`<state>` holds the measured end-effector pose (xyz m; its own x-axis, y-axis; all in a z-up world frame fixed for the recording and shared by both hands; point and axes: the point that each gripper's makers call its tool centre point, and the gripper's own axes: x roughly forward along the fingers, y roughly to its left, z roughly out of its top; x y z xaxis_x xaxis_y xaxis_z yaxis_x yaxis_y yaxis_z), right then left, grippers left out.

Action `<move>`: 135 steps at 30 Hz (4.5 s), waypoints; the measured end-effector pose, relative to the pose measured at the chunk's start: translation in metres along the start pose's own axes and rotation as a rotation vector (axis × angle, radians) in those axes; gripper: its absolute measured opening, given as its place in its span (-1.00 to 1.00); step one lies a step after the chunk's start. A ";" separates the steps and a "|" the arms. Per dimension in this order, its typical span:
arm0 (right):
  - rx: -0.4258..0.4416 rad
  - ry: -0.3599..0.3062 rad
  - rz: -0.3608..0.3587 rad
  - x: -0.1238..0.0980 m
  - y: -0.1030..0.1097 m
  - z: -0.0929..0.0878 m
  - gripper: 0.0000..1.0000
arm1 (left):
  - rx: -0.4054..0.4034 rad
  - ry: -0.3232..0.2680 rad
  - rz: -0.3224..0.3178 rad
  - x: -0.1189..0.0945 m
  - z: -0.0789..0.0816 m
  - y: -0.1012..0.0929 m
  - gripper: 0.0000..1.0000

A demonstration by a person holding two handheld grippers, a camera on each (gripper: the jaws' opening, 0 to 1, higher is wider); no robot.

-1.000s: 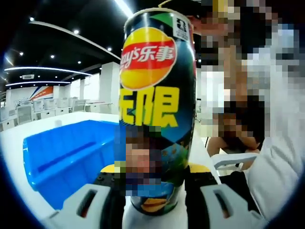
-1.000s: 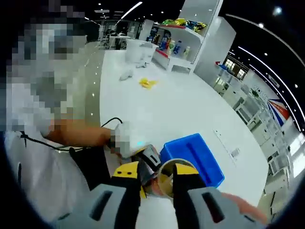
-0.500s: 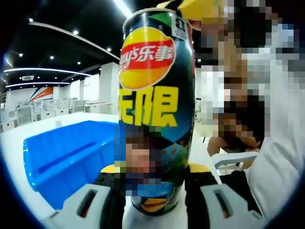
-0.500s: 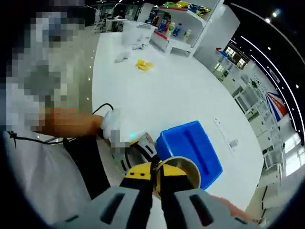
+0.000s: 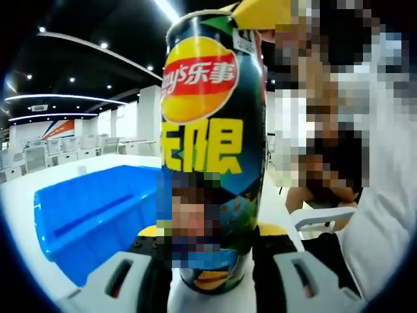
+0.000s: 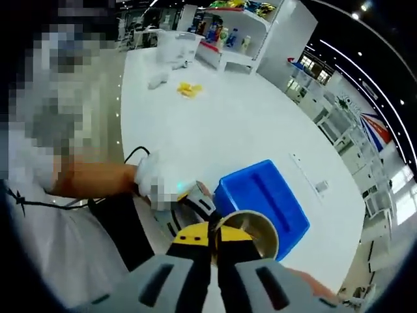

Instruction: Open the lid of the chip container on the table, take out the chips, place them into the box in front of the container, and close the lid

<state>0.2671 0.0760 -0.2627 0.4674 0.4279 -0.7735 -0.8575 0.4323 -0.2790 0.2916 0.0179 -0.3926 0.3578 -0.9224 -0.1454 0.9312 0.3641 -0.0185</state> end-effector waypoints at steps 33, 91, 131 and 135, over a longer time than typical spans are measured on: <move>0.419 -0.461 0.156 -0.033 -0.005 0.016 -1.00 | 0.205 0.438 -0.041 -0.069 0.015 0.011 -0.04; 0.935 -0.781 0.510 0.047 0.018 -0.116 -0.99 | 0.380 1.075 -0.153 -0.098 -0.055 0.011 -0.04; 0.880 -0.507 0.500 0.073 0.002 -0.168 -0.78 | 0.378 1.095 -0.154 -0.095 -0.060 0.011 -0.04; 0.903 -0.504 0.587 0.071 0.005 -0.159 -0.73 | 0.375 1.088 -0.155 -0.095 -0.060 0.012 -0.04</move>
<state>0.2621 -0.0183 -0.4095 0.2587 0.9239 -0.2820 -0.6016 0.3825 0.7013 0.2640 0.1180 -0.4386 0.1587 -0.2897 -0.9439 0.9871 0.0279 0.1574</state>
